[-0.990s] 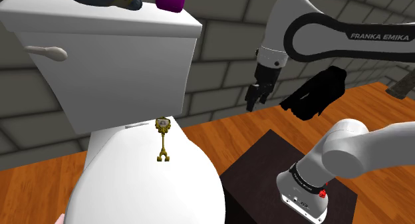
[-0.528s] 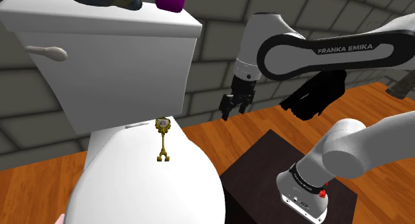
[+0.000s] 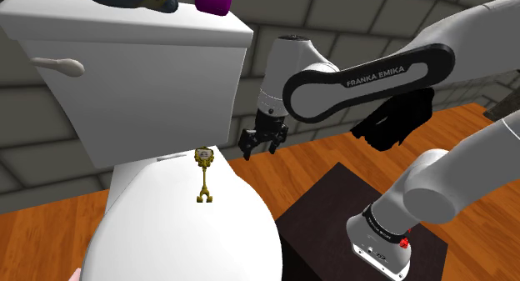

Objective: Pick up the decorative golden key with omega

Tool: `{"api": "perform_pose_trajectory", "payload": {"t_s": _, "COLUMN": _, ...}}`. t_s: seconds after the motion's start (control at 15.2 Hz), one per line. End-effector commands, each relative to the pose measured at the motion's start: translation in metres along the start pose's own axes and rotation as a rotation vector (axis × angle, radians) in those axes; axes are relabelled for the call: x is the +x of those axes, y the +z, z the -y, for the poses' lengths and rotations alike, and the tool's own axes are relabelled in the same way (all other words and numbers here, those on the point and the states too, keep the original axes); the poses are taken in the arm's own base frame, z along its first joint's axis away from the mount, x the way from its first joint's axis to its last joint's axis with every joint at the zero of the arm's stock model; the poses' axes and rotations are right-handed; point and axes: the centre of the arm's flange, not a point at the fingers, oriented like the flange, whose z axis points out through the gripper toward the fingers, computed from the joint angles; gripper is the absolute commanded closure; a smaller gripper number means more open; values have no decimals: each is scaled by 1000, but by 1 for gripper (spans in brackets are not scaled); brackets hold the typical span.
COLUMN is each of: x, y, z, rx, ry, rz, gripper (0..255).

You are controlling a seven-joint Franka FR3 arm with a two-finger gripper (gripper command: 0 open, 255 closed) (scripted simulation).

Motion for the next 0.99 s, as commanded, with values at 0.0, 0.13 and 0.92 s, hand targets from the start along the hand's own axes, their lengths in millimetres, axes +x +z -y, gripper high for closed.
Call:
{"api": "perform_pose_trajectory", "payload": {"t_s": 0.0, "x": 13, "y": 12, "z": 23, "rx": 12, "ry": 32, "rz": -12, "gripper": 0}}
{"api": "perform_pose_trajectory", "payload": {"t_s": 0.13, "x": 24, "y": 24, "z": 41, "rx": 20, "ry": 61, "rz": -24, "gripper": 0}}
{"api": "perform_pose_trajectory", "payload": {"t_s": 0.92, "x": 82, "y": 87, "z": 122, "rx": 56, "ry": 194, "rz": -77, "gripper": 0}}
